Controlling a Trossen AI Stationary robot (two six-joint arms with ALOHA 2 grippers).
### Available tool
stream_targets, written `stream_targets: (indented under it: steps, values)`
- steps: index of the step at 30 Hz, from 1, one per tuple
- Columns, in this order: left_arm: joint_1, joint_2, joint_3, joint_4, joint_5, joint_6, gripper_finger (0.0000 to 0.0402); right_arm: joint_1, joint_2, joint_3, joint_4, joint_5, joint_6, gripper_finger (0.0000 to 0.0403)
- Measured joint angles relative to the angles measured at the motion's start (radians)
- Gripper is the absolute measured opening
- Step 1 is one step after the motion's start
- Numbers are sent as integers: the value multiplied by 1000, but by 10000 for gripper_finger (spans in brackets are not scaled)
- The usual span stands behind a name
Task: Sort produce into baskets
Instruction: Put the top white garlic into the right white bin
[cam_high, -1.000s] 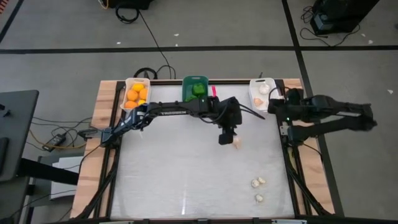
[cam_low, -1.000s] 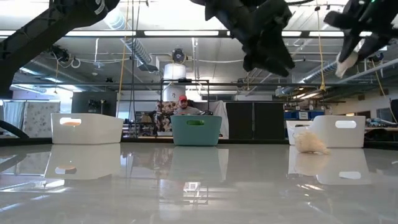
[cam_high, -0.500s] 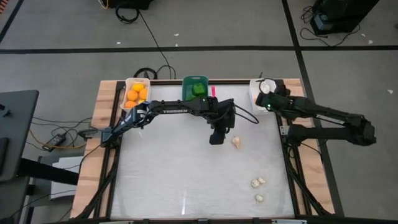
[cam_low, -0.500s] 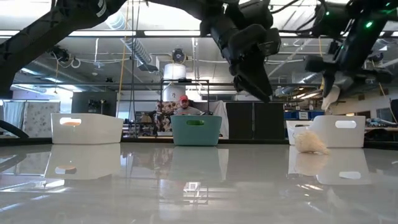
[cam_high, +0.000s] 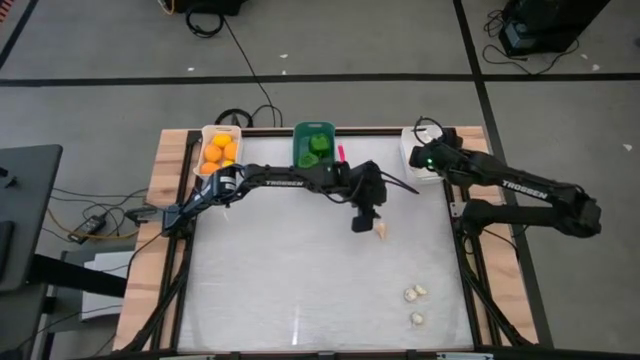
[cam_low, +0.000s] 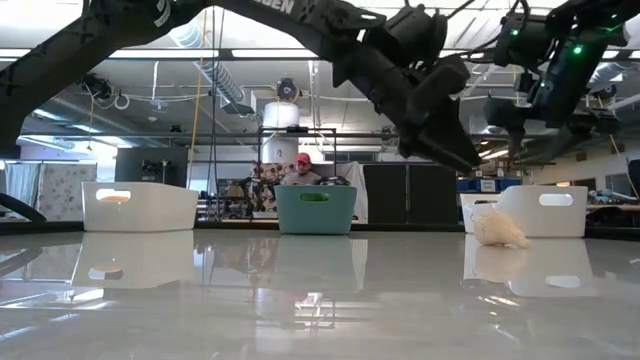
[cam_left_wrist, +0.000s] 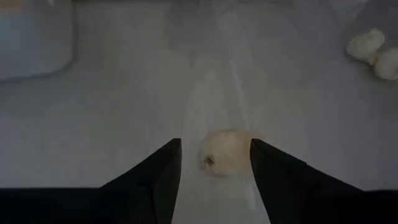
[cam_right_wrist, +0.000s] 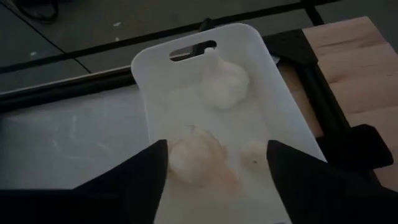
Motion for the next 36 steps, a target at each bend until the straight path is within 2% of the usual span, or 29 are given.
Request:
stream_targets:
  steps: [3,7,11,15,19,26,33,36]
  values:
    - [-2,0,-32,10,3,-14,222,0,-23,3,-1,-26,-1,304]
    - [-9,0,-76,56,31,-20,271,27,-66,9,46,-165,-83,309]
    - [-26,0,-144,208,41,-11,326,86,-125,10,20,-322,-112,305]
    - [-39,0,-190,313,69,-19,360,157,-189,10,4,-375,-107,299]
    - [-52,2,-246,380,65,0,362,203,-237,10,4,-365,-77,295]
    - [-59,2,-360,621,32,-25,336,240,-255,10,6,-344,-49,292]
    - [-47,40,-364,679,11,-36,322,265,-255,10,9,-342,-19,288]
    - [-47,85,-364,756,16,-58,322,278,-255,10,17,-364,3,288]
